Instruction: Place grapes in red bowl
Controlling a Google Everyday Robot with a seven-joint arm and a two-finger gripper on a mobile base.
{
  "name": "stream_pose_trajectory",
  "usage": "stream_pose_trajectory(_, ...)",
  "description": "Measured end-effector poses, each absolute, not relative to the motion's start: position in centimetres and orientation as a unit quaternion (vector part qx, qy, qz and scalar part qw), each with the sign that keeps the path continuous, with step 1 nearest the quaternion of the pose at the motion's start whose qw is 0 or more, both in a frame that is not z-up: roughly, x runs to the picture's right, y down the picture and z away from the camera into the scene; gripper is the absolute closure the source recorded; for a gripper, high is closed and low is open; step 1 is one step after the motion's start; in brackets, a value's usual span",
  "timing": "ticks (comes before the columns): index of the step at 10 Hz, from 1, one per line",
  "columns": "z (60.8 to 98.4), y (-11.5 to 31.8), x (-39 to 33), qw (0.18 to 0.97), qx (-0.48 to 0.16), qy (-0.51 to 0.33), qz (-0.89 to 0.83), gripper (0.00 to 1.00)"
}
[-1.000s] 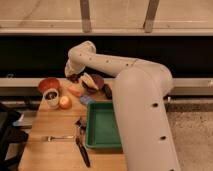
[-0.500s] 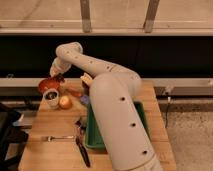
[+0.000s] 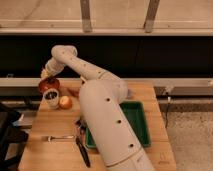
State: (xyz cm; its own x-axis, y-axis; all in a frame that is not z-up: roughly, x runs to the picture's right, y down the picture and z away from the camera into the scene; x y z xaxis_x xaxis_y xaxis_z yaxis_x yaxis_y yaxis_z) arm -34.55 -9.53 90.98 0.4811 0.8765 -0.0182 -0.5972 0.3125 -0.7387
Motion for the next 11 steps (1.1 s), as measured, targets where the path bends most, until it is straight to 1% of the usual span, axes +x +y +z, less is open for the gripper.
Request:
stream_pose_trajectory(2,90.93,-9.41,-34.83,0.786,-0.353,-0.199,0.468,0.81)
stream_pose_trajectory(3,90.93,-9.41,-34.81,0.786,-0.353,-0.199,0.468,0.69)
stream_pose_trajectory(5,90.97,-9.43,-34.7,0.786,-0.352,-0.199,0.468,0.51)
stream_pose_trajectory(7,90.98,-9.39,-34.73,0.786,-0.352,-0.198,0.468,0.29)
stream_pose_trajectory(8,90.99,-9.42,-34.68,0.786,-0.352,-0.198,0.468,0.23)
stream_pose_trajectory(9,91.0,-9.41,-34.65,0.786,-0.352,-0.198,0.468,0.2)
stream_pose_trajectory(11,91.01,-9.43,-34.62,0.786,-0.352,-0.198,0.468,0.2)
